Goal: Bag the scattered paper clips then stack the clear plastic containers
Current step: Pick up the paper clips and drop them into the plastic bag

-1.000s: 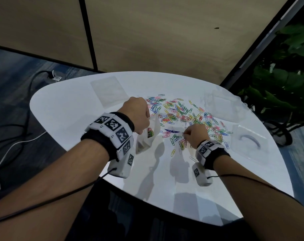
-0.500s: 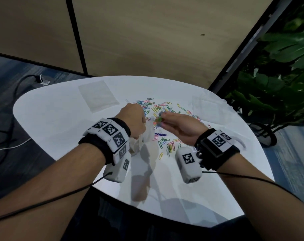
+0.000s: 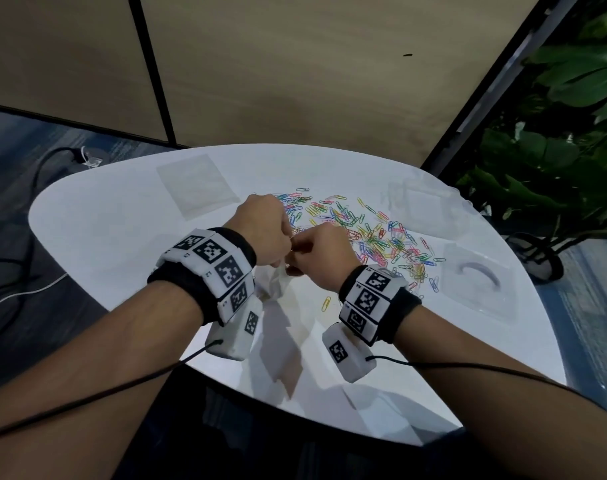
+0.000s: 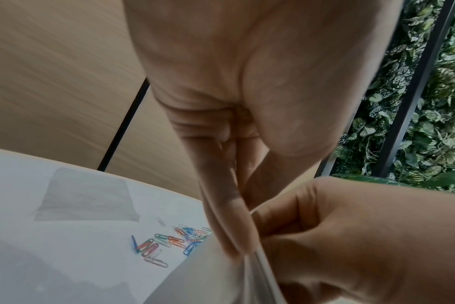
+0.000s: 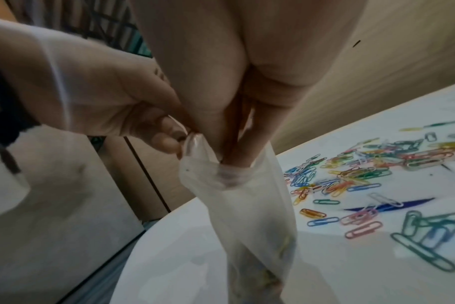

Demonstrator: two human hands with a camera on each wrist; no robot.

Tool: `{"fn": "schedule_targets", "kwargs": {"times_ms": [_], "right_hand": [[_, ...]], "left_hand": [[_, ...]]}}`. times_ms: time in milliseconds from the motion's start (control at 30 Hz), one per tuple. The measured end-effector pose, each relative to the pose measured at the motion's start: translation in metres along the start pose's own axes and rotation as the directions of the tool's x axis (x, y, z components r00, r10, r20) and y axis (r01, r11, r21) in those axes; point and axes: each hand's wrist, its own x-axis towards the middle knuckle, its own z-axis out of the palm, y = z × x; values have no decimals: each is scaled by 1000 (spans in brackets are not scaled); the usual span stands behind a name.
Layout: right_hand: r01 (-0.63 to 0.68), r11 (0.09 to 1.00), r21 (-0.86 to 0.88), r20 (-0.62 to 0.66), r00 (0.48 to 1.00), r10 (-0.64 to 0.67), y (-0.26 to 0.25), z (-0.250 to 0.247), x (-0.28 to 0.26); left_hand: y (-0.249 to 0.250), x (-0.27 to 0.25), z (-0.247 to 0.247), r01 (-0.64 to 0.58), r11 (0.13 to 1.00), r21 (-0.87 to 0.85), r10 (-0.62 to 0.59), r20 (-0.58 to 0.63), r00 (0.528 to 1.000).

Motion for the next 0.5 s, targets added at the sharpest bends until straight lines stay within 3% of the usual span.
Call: {"fn": "schedule_targets", "kwargs": {"times_ms": [133,200,300,333,400,500], "right_hand": [[120,975,-186,165,982,-89,-6,0,1],[66,995,-69,143,988,-56,-6,-8,3],[-43,974,225,-29,998,51,6,-23,11],[-36,984,172,-86,995,51,15,-27,14],[-13,990,-144,-79,997,2,37,-30,19],[125,824,-552,245,969,17,69,-16,14]], "left_hand": [[-3,0,-4,8,1000,7,-8,-1,1000],[-4,-1,-6,14,1000,6,-14,-20,1000],[-7,-3,-11,29,999,14,-29,-29,999],[-8,-4,-12,35,999,15,-35,-24,999],[-9,-5,-13,45,999,19,-44,-13,999],[-10,-7,-16,47,999,23,-46,-15,999]]}}
